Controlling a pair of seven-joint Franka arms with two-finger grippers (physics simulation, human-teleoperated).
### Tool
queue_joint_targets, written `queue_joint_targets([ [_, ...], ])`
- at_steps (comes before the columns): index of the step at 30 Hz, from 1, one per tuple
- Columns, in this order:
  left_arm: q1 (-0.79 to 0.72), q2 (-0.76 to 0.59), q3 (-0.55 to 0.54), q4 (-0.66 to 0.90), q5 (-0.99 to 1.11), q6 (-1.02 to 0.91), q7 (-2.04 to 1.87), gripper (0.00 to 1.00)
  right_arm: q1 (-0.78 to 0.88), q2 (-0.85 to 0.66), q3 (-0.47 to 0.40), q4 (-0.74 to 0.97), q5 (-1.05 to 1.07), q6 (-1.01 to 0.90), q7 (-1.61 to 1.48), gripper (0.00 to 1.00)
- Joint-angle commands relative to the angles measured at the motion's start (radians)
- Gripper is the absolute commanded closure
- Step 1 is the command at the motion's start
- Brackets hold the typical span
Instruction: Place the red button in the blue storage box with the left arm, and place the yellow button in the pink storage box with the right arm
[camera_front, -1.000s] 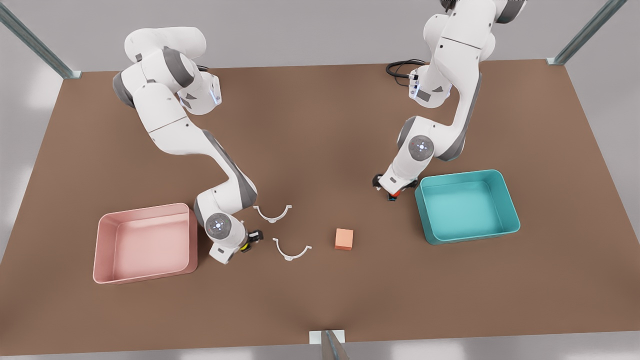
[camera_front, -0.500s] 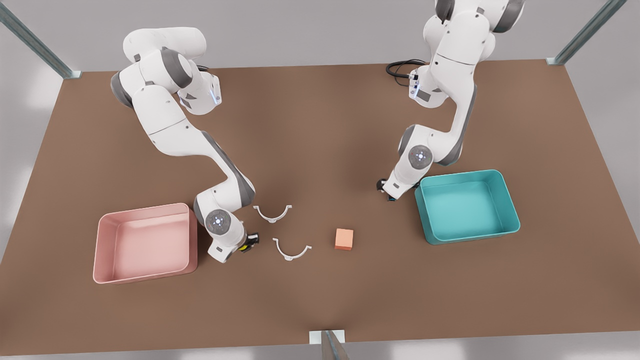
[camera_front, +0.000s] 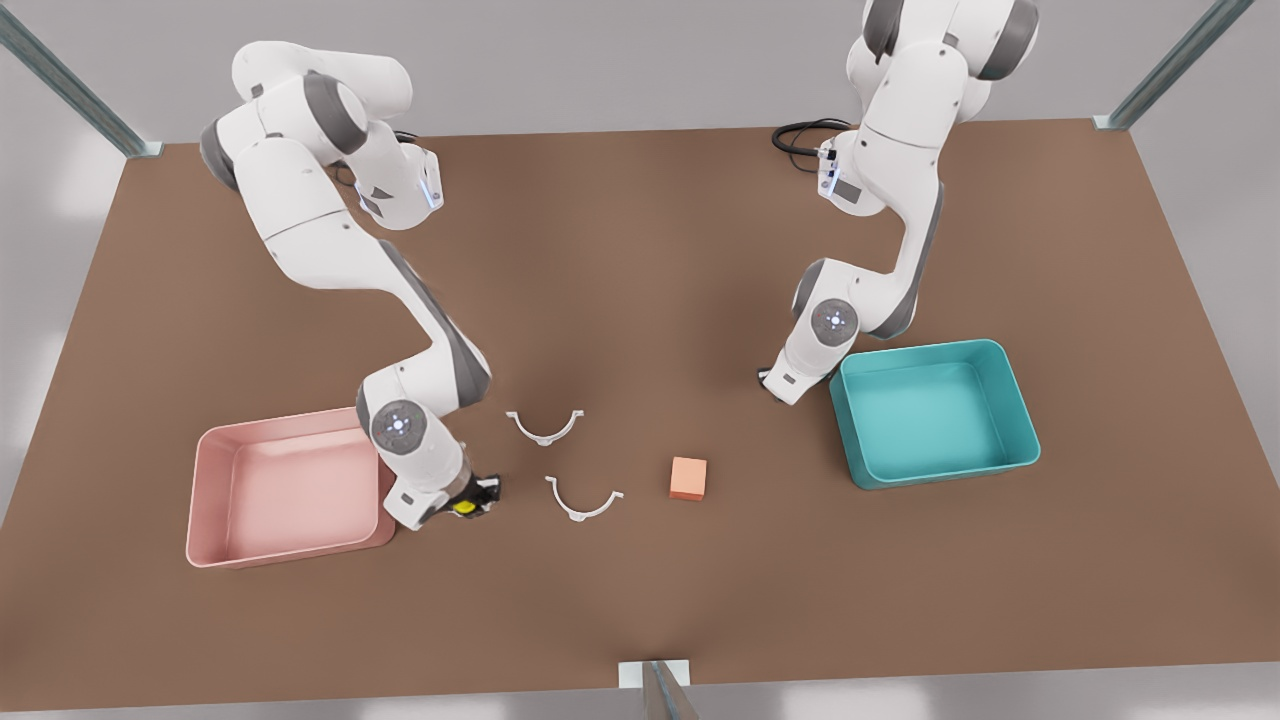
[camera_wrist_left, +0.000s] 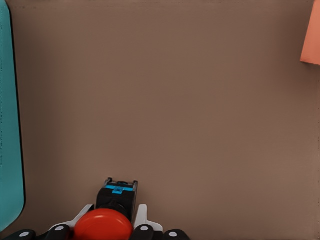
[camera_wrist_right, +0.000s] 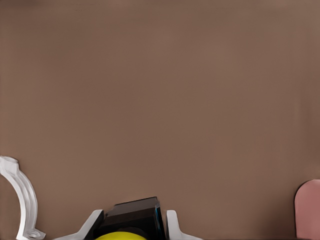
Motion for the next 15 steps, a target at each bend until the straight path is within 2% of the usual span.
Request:
queue_joint_targets([
  [1,0.001,-0.02,0.0,0.006,0.001,-0.002,-0.02,0.45,-0.087,-0.034,0.056,0.001,-0.012,-0.082,-0.022,0.53],
  [3,0.001,-0.05,0.012,0.017,0.001,-0.039,-0.019,0.5,-0.165,-0.095,0.069,-0.002,-0.01,-0.15,-0.119,0.53],
  [4,0.001,-0.066,0.018,0.028,0.001,-0.073,-0.019,0.5,-0.192,-0.149,0.072,-0.002,-0.01,-0.253,-0.143,0.53],
  [5,0.001,-0.087,0.029,0.041,0.001,-0.111,-0.014,0.5,-0.231,-0.172,0.074,-0.016,-0.01,-0.279,-0.194,0.53],
  [8,0.001,-0.167,0.089,0.07,0.003,-0.217,0.016,0.5,-0.36,-0.221,0.074,-0.128,-0.012,-0.267,-0.309,0.53],
  [10,0.001,-0.219,0.167,0.074,0.003,-0.274,0.108,0.5,-0.42,-0.212,0.071,-0.23,-0.013,-0.132,-0.362,0.52],
  [12,0.001,-0.277,0.288,0.074,0.003,-0.372,0.275,0.5,-0.466,-0.175,0.069,-0.249,-0.013,-0.11,-0.393,0.5],
  [13,0.003,-0.274,0.394,0.074,-0.005,-0.38,0.435,0.5,-0.477,-0.154,0.069,-0.249,-0.013,-0.09,-0.393,0.42],
  [14,0.003,-0.273,0.456,0.074,-0.005,-0.395,0.524,0.5,-0.478,-0.143,0.069,-0.247,-0.013,-0.082,-0.392,0.03],
  [15,0.016,-0.27,0.477,0.074,-0.005,-0.396,0.573,0.5,-0.475,-0.141,0.069,-0.241,-0.013,-0.076,-0.392,0.0],
])
